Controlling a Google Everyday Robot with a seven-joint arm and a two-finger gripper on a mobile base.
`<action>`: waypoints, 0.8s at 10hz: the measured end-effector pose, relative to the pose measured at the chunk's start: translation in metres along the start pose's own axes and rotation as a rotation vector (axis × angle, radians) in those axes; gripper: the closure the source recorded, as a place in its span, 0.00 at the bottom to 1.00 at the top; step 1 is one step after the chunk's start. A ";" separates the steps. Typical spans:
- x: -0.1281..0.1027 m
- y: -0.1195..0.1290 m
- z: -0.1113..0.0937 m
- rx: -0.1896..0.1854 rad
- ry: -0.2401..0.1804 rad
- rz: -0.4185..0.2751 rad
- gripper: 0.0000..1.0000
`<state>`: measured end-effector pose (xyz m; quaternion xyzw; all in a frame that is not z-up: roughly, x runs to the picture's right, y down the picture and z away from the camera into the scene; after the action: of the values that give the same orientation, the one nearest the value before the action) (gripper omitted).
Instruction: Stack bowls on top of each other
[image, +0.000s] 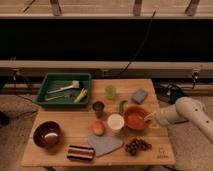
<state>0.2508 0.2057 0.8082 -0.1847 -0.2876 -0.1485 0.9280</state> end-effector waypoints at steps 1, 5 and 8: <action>0.001 -0.001 -0.002 0.006 0.000 0.001 0.90; -0.002 -0.018 -0.026 0.041 0.003 -0.021 1.00; -0.020 -0.049 -0.059 0.092 0.028 -0.095 1.00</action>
<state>0.2451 0.1404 0.7639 -0.1259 -0.2895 -0.1818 0.9313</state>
